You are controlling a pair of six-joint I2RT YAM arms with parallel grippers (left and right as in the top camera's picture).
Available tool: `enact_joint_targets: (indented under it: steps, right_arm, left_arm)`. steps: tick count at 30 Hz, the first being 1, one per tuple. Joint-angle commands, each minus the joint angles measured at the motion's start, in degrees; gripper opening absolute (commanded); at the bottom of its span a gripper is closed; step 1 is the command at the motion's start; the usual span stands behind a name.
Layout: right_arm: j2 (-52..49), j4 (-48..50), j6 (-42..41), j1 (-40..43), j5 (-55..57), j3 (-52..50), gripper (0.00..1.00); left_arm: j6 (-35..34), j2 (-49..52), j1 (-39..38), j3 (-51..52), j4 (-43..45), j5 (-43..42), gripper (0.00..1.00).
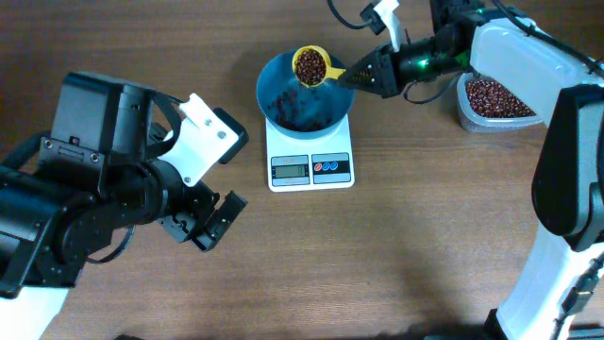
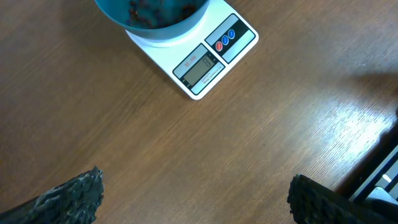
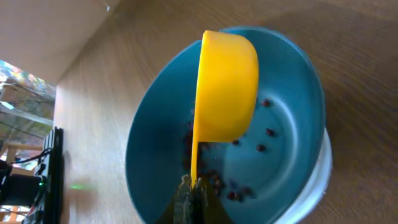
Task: Scoop item into bowl and weigh 50g on scale
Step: 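Tilt the scoop to pour beans into the teal bowl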
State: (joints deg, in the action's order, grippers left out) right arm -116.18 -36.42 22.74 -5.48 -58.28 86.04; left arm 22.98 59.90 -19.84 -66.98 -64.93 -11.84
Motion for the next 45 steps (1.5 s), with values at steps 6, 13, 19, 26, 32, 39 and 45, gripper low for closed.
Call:
enact_joint_targets:
  steps: [6, 13, 19, 26, 32, 39, 45]
  right_arm:
    - [6.99, -1.09, 0.81, -0.24, 1.01, 0.9, 0.04]
    - [7.85, -5.4, 0.81, -2.12, 6.32, 0.9, 0.04]
    - [9.75, -5.77, 0.85, -5.73, 17.07, 0.9, 0.04]
    - [12.5, -6.21, 0.79, -5.81, 22.6, 1.42, 0.04]
    - [12.92, -7.19, 0.76, -5.88, 22.51, 1.42, 0.04]
    - [13.51, -7.13, 0.81, -8.02, 22.6, 1.42, 0.04]
    - [13.51, -7.08, 0.81, -8.02, 23.06, 1.42, 0.04]
  left_arm:
    - [0.52, -0.02, 0.24, -0.35, 0.09, -0.85, 0.98]
    - [0.52, 0.0, 0.24, -0.35, 0.09, -0.85, 0.98]
    - [0.52, 0.0, 0.24, -0.35, 0.07, -0.85, 0.99]
    - [0.52, 0.0, 0.24, -0.35, 0.09, -0.85, 0.99]
    - [0.52, 0.0, 0.24, -0.35, 0.09, -0.85, 0.99]
    - [0.52, 0.0, 0.24, -0.35, 0.07, -0.85, 0.99]
    - [0.52, 0.0, 0.24, -0.35, 0.09, -0.85, 0.98]
